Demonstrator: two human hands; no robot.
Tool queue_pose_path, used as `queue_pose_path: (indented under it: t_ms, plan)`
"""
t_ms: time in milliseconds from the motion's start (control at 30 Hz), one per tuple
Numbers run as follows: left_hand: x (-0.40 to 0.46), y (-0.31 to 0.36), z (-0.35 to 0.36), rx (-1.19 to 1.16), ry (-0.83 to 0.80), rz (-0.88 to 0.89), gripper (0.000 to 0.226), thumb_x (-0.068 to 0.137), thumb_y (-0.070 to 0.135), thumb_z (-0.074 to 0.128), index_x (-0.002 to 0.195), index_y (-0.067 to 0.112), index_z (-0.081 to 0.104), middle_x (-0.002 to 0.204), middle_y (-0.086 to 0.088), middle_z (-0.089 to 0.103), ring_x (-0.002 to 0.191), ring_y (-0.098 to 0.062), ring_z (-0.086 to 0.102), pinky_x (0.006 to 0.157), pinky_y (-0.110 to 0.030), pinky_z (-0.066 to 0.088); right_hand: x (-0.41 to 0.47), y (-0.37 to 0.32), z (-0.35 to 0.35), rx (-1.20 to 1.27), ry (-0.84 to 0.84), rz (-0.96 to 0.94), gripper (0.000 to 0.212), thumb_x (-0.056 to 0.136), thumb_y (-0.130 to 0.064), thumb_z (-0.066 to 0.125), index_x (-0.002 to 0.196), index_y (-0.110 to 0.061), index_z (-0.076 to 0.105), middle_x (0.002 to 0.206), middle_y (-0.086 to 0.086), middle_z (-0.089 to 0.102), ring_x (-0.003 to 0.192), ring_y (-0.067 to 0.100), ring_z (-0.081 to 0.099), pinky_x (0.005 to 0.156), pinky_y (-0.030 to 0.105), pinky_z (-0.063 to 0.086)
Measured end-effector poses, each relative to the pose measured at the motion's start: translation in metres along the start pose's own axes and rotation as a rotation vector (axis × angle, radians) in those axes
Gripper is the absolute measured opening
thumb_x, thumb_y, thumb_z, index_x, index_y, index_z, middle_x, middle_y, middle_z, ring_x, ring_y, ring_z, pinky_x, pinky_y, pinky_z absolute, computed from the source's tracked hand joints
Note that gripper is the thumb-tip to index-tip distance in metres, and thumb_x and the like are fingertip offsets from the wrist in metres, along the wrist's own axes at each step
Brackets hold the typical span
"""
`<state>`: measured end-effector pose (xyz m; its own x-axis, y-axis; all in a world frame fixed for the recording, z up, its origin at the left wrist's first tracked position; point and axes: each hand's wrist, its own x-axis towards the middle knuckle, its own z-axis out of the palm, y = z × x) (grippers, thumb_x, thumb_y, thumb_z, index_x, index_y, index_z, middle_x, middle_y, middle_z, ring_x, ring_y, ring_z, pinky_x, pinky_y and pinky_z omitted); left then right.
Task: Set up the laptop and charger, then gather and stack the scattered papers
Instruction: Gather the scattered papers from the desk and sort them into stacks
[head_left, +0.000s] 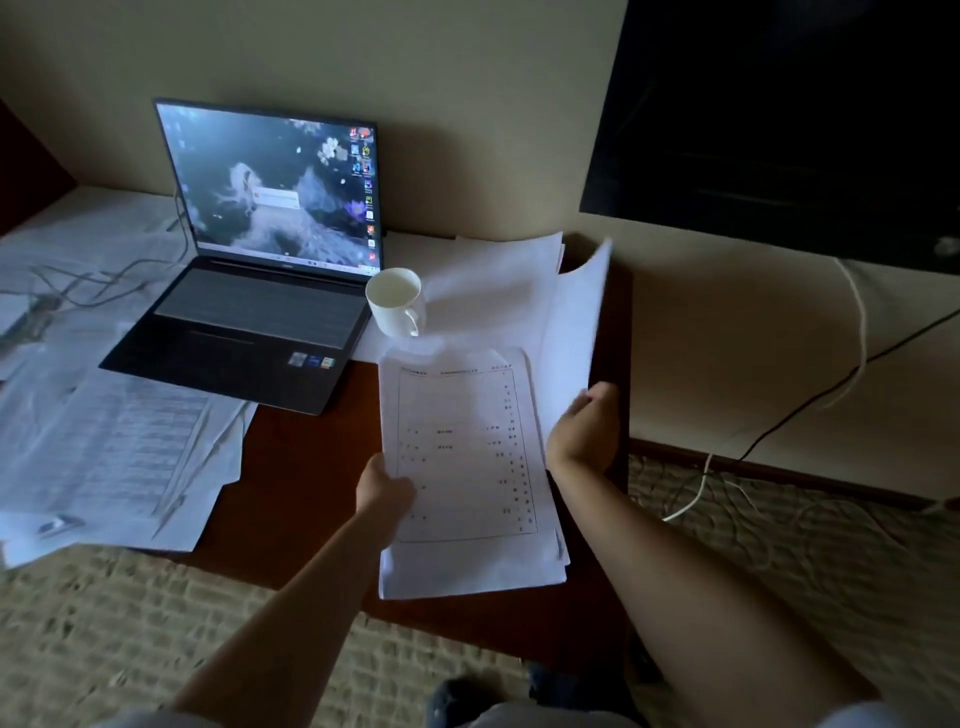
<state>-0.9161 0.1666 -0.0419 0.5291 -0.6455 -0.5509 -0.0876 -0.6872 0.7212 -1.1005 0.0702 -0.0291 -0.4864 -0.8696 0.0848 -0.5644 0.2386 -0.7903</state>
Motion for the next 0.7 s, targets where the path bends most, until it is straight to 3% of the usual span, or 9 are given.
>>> queue_pose_path:
  t_ms: [133, 200, 267, 367, 400, 467, 533, 600, 700]
  plan:
    - [-0.009, -0.005, -0.009, -0.062, -0.122, -0.030, 0.036, 0.085, -0.008, 0.056, 0.114, 0.012, 0.049, 0.106, -0.012, 0.058, 0.098, -0.029, 0.058, 0.081, -0.041, 0.054, -0.016, -0.004, -0.017, -0.251, 0.017, -0.792, 0.023, 0.083, -0.007, 0.051, 0.102, 0.000, 0.059, 0.104, 0.023, 0.063, 0.094, 0.035, 0.058, 0.074, 0.038, 0.049]
    - [-0.015, -0.007, -0.013, -0.103, -0.200, -0.036, 0.024, 0.088, -0.004, 0.056, 0.105, 0.013, 0.051, 0.108, -0.014, 0.059, 0.101, -0.033, 0.059, 0.088, -0.048, 0.052, -0.039, 0.000, -0.021, -0.335, -0.028, -1.100, 0.023, 0.074, -0.001, 0.054, 0.097, -0.003, 0.057, 0.088, 0.015, 0.065, 0.082, 0.028, 0.060, 0.064, 0.033, 0.049]
    - [-0.021, -0.009, -0.016, -0.152, -0.247, -0.032, 0.023, 0.088, -0.003, 0.055, 0.109, 0.006, 0.053, 0.105, -0.016, 0.060, 0.095, -0.034, 0.060, 0.079, -0.046, 0.054, -0.065, 0.006, -0.026, -0.408, -0.102, -1.236, 0.022, 0.064, 0.000, 0.053, 0.084, -0.009, 0.049, 0.059, 0.005, 0.056, 0.049, 0.021, 0.055, 0.041, 0.023, 0.035]
    - [-0.025, -0.015, -0.023, -0.231, -0.253, -0.015, 0.029, 0.084, -0.004, 0.059, 0.112, 0.002, 0.055, 0.095, -0.017, 0.062, 0.084, -0.033, 0.061, 0.069, -0.041, 0.053, -0.089, 0.013, -0.027, -0.525, -0.223, -1.307, 0.014, 0.049, -0.004, 0.047, 0.057, -0.015, 0.050, 0.040, -0.001, 0.040, 0.032, 0.016, 0.043, 0.034, 0.017, 0.025]
    - [-0.027, -0.018, -0.025, -0.244, -0.250, -0.014, 0.028, 0.083, -0.003, 0.060, 0.110, 0.002, 0.056, 0.093, -0.017, 0.062, 0.082, -0.033, 0.061, 0.069, -0.041, 0.053, -0.092, 0.015, -0.026, -0.554, -0.247, -1.310, 0.010, 0.047, -0.008, 0.052, 0.051, -0.017, 0.050, 0.038, -0.002, 0.039, 0.031, 0.015, 0.043, 0.034, 0.016, 0.027]
    - [-0.030, -0.023, -0.028, -0.276, -0.246, -0.029, 0.026, 0.084, -0.002, 0.060, 0.109, 0.002, 0.055, 0.091, -0.017, 0.062, 0.080, -0.032, 0.062, 0.066, -0.041, 0.053, -0.098, 0.014, -0.025, -0.542, -0.260, -1.272, 0.023, 0.037, -0.009, 0.069, 0.050, -0.017, 0.052, 0.039, -0.002, 0.042, 0.032, 0.016, 0.046, 0.034, 0.016, 0.029]
    - [-0.033, -0.027, -0.030, -0.292, -0.247, -0.041, 0.024, 0.086, -0.004, 0.056, 0.110, 0.002, 0.055, 0.094, -0.017, 0.062, 0.081, -0.032, 0.061, 0.064, -0.040, 0.053, -0.103, 0.008, -0.027, -0.413, -0.200, -1.225, 0.016, 0.048, -0.008, 0.070, 0.061, -0.013, 0.061, 0.047, 0.000, 0.052, 0.038, 0.019, 0.053, 0.035, 0.019, 0.034]
    - [-0.034, -0.031, -0.031, -0.261, -0.258, -0.036, 0.028, 0.088, -0.004, 0.054, 0.115, 0.004, 0.056, 0.104, -0.015, 0.063, 0.089, -0.033, 0.062, 0.071, -0.045, 0.055, -0.104, -0.006, -0.033, -0.231, -0.066, -0.955, 0.018, 0.072, -0.005, 0.059, 0.085, -0.010, 0.070, 0.066, 0.004, 0.066, 0.054, 0.022, 0.064, 0.040, 0.023, 0.042]
    - [-0.036, -0.034, -0.037, -0.204, -0.221, 0.002, 0.026, 0.089, -0.002, 0.053, 0.113, 0.009, 0.055, 0.105, -0.011, 0.062, 0.092, -0.029, 0.062, 0.082, -0.048, 0.054, -0.093, -0.033, -0.047, 0.068, 0.076, -0.333, 0.023, 0.093, -0.004, 0.049, 0.109, -0.007, 0.065, 0.097, 0.012, 0.070, 0.085, 0.030, 0.065, 0.062, 0.031, 0.045]
